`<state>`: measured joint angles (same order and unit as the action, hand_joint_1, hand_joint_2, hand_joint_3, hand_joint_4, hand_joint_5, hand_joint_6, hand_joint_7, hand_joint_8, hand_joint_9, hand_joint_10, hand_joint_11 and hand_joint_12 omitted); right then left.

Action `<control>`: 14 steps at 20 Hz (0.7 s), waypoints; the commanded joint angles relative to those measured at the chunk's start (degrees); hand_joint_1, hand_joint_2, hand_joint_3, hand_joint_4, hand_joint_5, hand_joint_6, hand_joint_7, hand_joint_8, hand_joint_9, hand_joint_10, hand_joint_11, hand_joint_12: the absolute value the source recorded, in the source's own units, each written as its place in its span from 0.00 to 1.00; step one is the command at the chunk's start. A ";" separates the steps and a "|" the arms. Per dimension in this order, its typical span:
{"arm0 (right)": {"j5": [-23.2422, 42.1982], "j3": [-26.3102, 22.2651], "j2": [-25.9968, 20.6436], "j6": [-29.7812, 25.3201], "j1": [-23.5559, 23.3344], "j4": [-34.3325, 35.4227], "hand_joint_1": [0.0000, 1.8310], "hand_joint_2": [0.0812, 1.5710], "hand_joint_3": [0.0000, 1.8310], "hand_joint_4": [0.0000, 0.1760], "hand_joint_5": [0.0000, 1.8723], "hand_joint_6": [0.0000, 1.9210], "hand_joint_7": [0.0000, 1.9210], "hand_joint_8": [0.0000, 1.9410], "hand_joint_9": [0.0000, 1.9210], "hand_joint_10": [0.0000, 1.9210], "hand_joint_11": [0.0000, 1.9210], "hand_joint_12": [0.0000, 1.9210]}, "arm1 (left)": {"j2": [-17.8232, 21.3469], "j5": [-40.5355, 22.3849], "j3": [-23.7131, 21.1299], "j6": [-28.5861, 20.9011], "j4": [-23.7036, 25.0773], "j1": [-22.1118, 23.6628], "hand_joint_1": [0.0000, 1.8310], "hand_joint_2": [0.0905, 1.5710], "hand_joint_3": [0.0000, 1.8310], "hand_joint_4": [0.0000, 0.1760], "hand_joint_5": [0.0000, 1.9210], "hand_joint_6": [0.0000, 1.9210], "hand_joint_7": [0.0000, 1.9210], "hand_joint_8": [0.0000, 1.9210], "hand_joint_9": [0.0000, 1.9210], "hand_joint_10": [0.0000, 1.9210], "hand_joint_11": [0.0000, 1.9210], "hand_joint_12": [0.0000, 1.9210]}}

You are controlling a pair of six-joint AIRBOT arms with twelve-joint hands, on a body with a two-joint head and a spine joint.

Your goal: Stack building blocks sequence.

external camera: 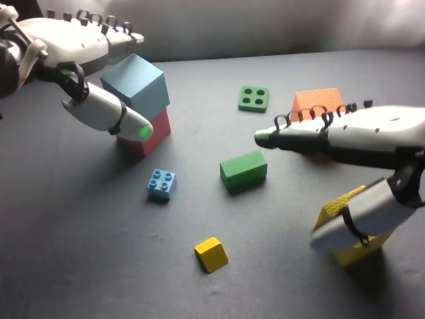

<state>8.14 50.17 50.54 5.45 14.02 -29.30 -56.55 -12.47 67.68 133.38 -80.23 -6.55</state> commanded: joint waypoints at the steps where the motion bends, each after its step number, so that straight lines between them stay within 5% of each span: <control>1: 3.88 0.05 -0.22 -0.14 0.27 0.68 0.62 0.51 0.00 0.00 0.00 0.00 0.00 0.00 0.00 0.00 0.00 0.06 | 1.69 -2.44 -0.07 -1.03 1.44 -0.29 0.20 0.55 0.00 0.00 0.00 0.00 0.00 0.00 0.00 0.00 0.00 0.00; 4: 3.42 0.02 0.19 -0.14 1.15 0.70 0.68 0.56 0.00 0.00 0.04 0.00 0.00 0.00 0.02 0.00 0.00 0.16 | 3.85 -4.48 -0.96 -5.55 5.17 -2.27 0.20 0.56 0.00 0.00 0.00 0.00 0.00 0.00 0.00 0.00 0.00 0.00; 11: 3.20 0.50 0.17 1.21 2.69 0.69 0.74 0.58 0.00 0.00 0.02 0.00 0.01 0.00 0.05 0.00 0.00 0.36 | 6.36 -5.13 -1.18 -5.81 7.08 -2.82 0.21 0.56 0.00 0.00 0.00 0.00 0.00 0.00 0.00 0.00 0.00 0.00; 14: 2.78 0.72 0.17 2.83 3.22 0.68 0.76 0.59 0.00 0.00 0.00 0.00 0.00 0.00 0.02 0.00 0.00 0.30 | 6.23 -5.95 -1.93 -5.81 7.12 -2.22 0.20 0.57 0.01 0.00 0.00 0.00 0.00 0.00 0.00 0.00 0.00 0.00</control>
<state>6.52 50.76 51.29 7.90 17.50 -29.04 -51.20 -15.27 65.63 127.61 -74.24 -9.43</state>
